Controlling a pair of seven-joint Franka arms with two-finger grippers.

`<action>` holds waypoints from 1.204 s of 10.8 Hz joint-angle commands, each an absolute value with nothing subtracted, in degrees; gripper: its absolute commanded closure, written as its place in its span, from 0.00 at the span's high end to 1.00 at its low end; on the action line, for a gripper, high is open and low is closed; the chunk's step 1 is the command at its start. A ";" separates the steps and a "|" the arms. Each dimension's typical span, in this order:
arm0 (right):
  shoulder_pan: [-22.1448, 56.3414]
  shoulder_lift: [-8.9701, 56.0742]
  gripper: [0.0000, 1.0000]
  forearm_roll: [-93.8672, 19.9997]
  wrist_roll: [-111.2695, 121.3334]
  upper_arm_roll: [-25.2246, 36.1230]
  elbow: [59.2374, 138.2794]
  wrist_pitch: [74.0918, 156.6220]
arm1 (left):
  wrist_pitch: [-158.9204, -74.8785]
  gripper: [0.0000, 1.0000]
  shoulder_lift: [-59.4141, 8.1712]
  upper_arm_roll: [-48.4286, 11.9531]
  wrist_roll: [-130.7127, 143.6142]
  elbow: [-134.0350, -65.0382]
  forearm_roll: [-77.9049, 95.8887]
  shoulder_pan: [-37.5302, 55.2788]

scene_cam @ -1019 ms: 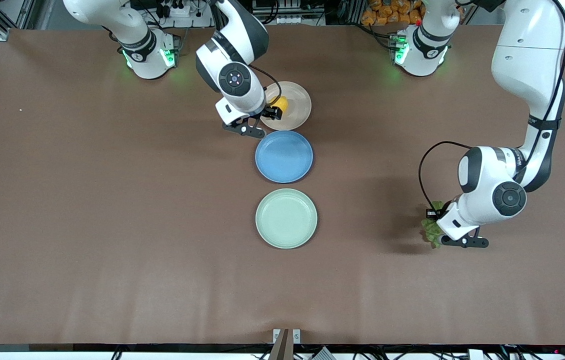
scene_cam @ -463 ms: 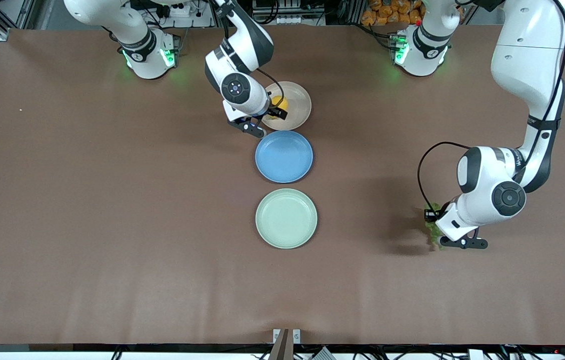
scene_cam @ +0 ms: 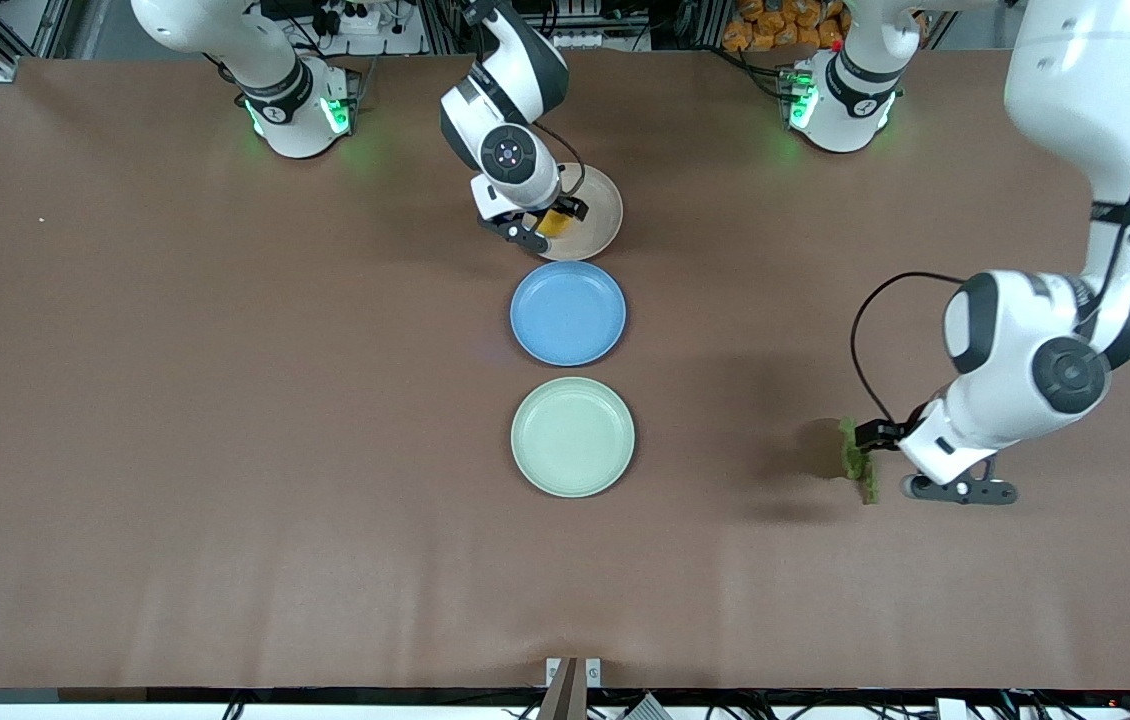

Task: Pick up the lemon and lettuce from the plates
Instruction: 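Lower the lettuce onto the table while the right gripper descends, then release the lettuce while the right gripper grasps the lemon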

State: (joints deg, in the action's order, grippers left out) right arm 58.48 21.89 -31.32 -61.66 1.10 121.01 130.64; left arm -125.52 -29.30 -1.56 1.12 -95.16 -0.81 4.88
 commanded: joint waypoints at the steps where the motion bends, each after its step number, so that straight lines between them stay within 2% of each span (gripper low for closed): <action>1: 60.56 24.16 1.00 -32.61 -63.37 1.41 121.38 135.52 | -121.04 1.00 -23.30 -1.67 0.70 -95.63 -0.97 4.92; 4: 60.38 24.43 1.00 -32.61 -63.54 1.49 121.38 135.53 | -116.12 1.00 -18.65 -1.67 0.53 -95.62 -1.05 4.40; 5: 60.64 24.43 0.86 -32.52 -63.81 1.58 121.38 136.14 | -114.28 1.00 -16.63 -1.67 0.53 -95.62 -1.23 4.39; 6: 61.25 24.43 0.34 -32.26 -65.55 1.67 121.46 137.19 | -112.26 1.00 -14.26 -1.67 0.53 -95.62 -1.32 4.39; 7: 61.61 24.43 0.00 -31.99 -66.61 1.67 121.46 137.89 | -110.50 1.00 -11.89 -1.58 0.53 -95.62 -1.32 4.22; 10: 61.44 23.65 0.00 -31.82 -66.62 1.76 121.38 137.81 | -102.87 1.00 -5.81 -1.23 0.61 -92.74 -1.58 4.04; 12: 61.00 21.72 0.00 -31.03 -66.18 2.37 121.46 136.85 | -96.27 1.00 -5.01 -1.06 0.62 -87.91 -1.67 4.04; 13: 60.91 20.49 0.00 -27.11 -66.09 5.07 120.86 134.15 | -93.98 1.00 -4.92 -0.97 0.62 -87.02 -1.67 4.04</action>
State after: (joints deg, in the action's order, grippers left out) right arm 60.64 24.08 -31.31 -65.55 1.55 120.72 137.40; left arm -99.09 -4.88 -1.10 1.09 -90.40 -0.81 4.22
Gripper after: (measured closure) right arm 0.304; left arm 0.000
